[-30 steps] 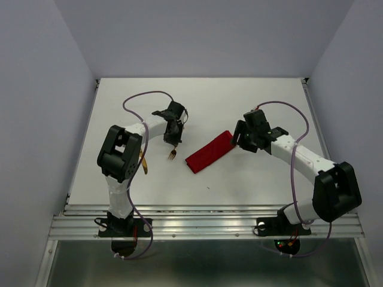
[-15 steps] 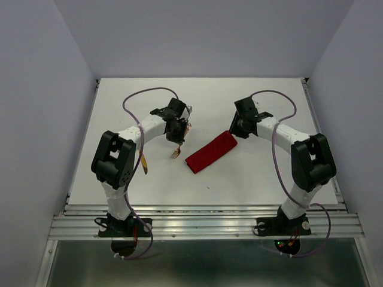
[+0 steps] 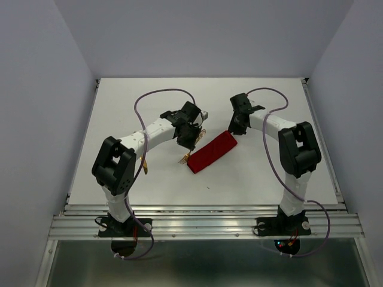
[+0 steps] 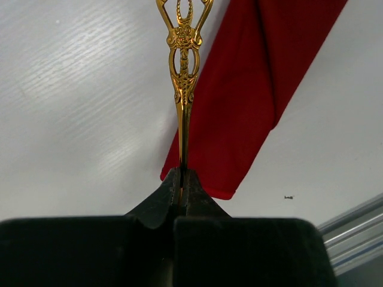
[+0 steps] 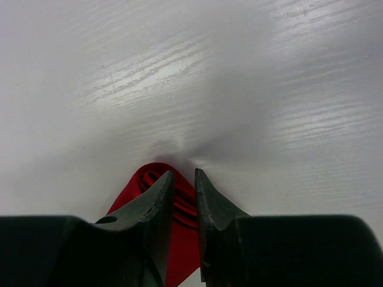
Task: Fold the napkin into a case and place the utensils inside
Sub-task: Pick up the fork from the center of the board.
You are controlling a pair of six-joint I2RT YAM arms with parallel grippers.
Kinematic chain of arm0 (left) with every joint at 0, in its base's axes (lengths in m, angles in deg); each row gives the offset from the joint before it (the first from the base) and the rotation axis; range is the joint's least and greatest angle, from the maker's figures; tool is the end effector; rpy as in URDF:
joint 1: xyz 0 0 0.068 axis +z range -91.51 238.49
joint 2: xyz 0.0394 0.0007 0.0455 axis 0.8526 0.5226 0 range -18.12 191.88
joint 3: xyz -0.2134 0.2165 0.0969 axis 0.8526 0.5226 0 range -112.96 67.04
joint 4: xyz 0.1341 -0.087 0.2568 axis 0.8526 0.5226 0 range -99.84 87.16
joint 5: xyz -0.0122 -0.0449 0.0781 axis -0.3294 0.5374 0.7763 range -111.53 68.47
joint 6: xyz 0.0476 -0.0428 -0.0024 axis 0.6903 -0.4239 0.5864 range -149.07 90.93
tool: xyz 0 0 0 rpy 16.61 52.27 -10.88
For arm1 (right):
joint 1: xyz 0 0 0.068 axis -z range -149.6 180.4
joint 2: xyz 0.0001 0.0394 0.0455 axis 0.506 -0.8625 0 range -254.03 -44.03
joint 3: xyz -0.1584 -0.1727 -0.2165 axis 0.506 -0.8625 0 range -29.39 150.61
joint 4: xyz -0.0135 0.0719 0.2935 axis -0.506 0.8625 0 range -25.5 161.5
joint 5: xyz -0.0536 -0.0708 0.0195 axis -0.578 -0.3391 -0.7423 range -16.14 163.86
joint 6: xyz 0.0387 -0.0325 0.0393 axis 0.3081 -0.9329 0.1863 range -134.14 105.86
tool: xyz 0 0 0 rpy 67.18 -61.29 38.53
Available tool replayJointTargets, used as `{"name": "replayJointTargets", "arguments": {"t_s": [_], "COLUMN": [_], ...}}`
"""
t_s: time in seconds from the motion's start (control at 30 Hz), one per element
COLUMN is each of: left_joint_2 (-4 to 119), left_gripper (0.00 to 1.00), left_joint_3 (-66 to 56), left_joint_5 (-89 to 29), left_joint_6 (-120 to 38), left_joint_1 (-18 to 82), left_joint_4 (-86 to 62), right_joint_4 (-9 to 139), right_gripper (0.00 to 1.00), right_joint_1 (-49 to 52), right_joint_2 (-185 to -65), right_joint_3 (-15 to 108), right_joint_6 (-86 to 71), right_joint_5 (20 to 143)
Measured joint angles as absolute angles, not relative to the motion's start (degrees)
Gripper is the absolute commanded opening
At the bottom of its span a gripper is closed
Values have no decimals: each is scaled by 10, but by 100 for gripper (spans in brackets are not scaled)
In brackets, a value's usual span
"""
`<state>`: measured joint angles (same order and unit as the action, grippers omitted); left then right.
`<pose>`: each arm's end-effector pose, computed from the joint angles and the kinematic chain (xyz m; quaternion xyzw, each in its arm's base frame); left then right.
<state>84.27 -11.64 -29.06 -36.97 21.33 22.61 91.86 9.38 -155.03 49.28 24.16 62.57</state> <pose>0.3497 -0.2730 0.2545 0.2596 0.9189 -0.1692 0.2442 0.4416 0.1593 0.1950 0.1698 0.9458 0.0463 0.2731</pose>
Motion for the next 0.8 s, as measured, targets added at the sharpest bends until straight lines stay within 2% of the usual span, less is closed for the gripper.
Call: {"name": "replayJointTargets", "arguments": {"t_s": [0.23, 0.27, 0.33, 0.57, 0.7, 0.8], "left_joint_2": [853, 853, 853, 852, 851, 846], "left_gripper": [0, 0, 0, 0, 0, 0], "left_joint_3": [-129, -129, -129, -109, -87, -72], "left_joint_5": [-288, -288, -288, -291, -291, -290], "left_joint_6": [-367, -366, -366, -365, -369, -375], "left_joint_1": [178, 177, 177, 171, 159, 155], "left_joint_4": [246, 248, 249, 252, 256, 258], "right_joint_4": [928, 928, 928, 905, 902, 897], "right_gripper": [25, 22, 21, 22, 25, 31], "right_joint_1": [92, 89, 86, 74, 74, 74], "right_joint_2": [-1583, -1587, -1590, -1591, -1599, -1600], "right_joint_3": [514, 515, 515, 516, 535, 547], "right_joint_6": [233, 231, 224, 188, 173, 169], "right_joint_5": [652, 659, 671, 759, 791, 797]}}
